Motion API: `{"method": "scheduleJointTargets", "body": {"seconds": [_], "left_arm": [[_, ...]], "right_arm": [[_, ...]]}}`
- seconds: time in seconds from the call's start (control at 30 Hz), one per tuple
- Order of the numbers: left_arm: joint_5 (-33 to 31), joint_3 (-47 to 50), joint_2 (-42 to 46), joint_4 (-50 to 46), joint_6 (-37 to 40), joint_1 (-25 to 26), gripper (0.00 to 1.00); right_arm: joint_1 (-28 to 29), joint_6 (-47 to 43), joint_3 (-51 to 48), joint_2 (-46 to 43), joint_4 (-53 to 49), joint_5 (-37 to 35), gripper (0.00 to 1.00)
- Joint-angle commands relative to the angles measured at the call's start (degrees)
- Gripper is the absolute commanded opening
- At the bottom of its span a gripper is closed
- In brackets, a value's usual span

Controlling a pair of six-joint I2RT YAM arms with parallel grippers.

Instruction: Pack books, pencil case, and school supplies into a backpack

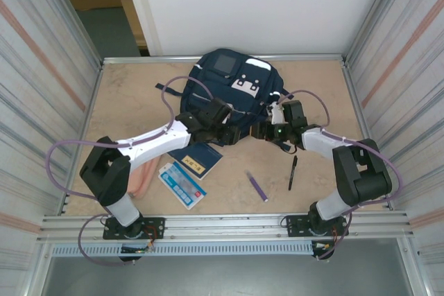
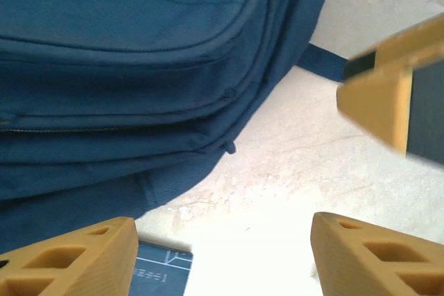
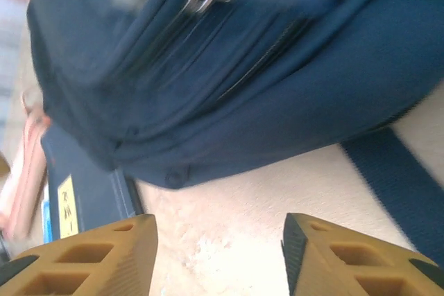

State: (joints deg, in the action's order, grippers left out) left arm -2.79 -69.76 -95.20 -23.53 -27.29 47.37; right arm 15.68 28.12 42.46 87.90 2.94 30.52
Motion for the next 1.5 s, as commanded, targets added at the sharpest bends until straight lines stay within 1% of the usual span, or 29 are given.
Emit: {"method": "scheduleJointTargets", "body": {"seconds": [0.0,0.1,0.27,0.3,0.33,0.4,0.5,0.53,0.57,0.7,0.83,0.93,1.13,1.37,1.47], "left_arm": [[-1.24,1.87,1.15,2.70,-3.72,-0.09,0.65],[-0.94,1.84,0.64,2.96,-3.48,-0.10,0.64],[-1.28,3.58,2.57,3.58,-3.98,-0.13,0.62],[-1.61,4.06,3.56,3.58,-3.47,-0.24,0.62],[-1.74,4.32,4.25,3.35,-3.03,-0.47,0.61],[-0.63,5.08,5.79,2.81,-2.14,-1.37,0.61],[1.21,6.39,7.58,2.78,-0.84,-2.26,0.60],[1.46,6.97,8.16,3.21,-0.67,-2.21,0.61],[1.96,7.89,8.67,3.99,-0.55,-2.20,0.63],[3.86,10.93,9.67,7.04,-1.41,-2.27,0.65],[5.63,11.90,9.65,7.97,-1.59,-2.20,0.66],[5.89,12.19,10.16,8.23,-1.07,-2.11,0.66],[4.68,12.22,10.22,8.57,-0.40,-2.11,0.66],[3.73,9.33,6.06,8.91,-0.19,-2.49,0.66],[4.23,7.80,4.57,8.80,-0.26,-3.59,0.64]], "right_arm": [[-0.94,22.53,1.07,-1.20,-2.37,-5.70,0.58],[2.32,31.04,0.92,-0.29,1.65,-5.35,0.60],[8.76,38.36,2.96,-0.50,0.93,-12.20,0.62],[10.25,38.42,3.21,-0.40,0.93,-13.98,0.62],[10.98,40.80,3.52,-0.19,0.37,-15.68,0.62],[12.20,42.59,3.77,0.67,0.27,-18.97,0.62],[12.62,44.04,4.52,2.58,2.17,-20.03,0.62],[12.62,44.42,5.04,3.56,3.03,-19.63,0.61],[12.64,44.97,5.71,4.83,3.68,-19.09,0.60],[13.24,47.86,7.56,9.61,7.90,-16.32,0.47],[13.72,49.92,8.75,11.83,11.23,-14.30,0.24],[13.56,51.11,9.81,12.12,11.79,-12.30,0.00],[13.84,54.20,11.79,10.60,13.11,-8.72,0.00],[13.94,53.97,15.97,7.62,9.65,-6.86,0.00],[13.99,54.46,17.06,7.00,9.36,-5.82,0.00]]}}
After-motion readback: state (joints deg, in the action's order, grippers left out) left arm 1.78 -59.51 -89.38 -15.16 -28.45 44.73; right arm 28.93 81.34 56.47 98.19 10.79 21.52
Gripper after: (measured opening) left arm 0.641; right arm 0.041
